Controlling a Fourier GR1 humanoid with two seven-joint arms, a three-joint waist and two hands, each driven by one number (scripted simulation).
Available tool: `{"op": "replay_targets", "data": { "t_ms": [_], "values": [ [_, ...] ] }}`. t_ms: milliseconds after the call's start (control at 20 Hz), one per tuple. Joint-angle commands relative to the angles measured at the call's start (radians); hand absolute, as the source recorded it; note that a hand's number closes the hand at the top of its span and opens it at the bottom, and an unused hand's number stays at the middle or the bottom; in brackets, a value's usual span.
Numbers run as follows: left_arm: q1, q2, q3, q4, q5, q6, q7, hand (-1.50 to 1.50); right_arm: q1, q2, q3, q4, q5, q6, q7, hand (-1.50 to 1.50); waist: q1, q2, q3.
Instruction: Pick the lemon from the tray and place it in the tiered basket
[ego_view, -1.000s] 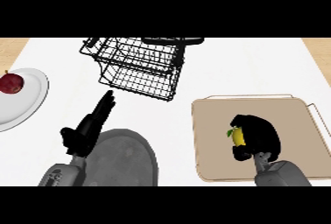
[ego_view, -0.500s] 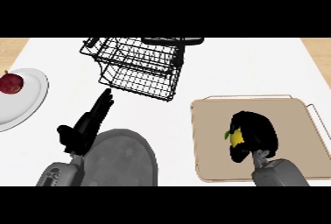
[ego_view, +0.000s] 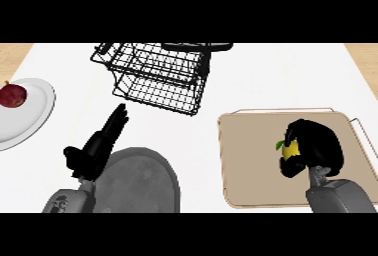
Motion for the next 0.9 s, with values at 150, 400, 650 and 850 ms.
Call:
{"op": "replay_targets", "data": {
  "t_ms": [150,400,650,850],
  "values": [
    [0.035,-0.017,-0.023,-0.017,-0.010,-0.009,-0.008,0.00,-0.047,0.086,-0.097,-0.163,-0.125,-0.083,-0.028,1.50,-0.004,-0.002,0.001],
    [0.024,0.005,0.017,0.038,-0.003,-0.023,-0.058,0.00,-0.177,0.126,-0.128,-0.317,-0.197,-0.062,0.000,1.50,-0.002,-0.001,0.000],
    [-0.048,-0.016,0.014,0.020,-0.011,-0.001,0.026,0.00,-0.467,0.180,-0.097,-0.293,-0.157,0.058,0.208,1.50,0.007,0.000,-0.001],
    [-0.008,0.011,0.022,-0.038,0.001,-0.034,0.020,0.00,-0.664,0.221,-0.157,-0.154,-0.176,0.057,0.271,1.50,0.017,0.001,-0.001]
  ]
}}
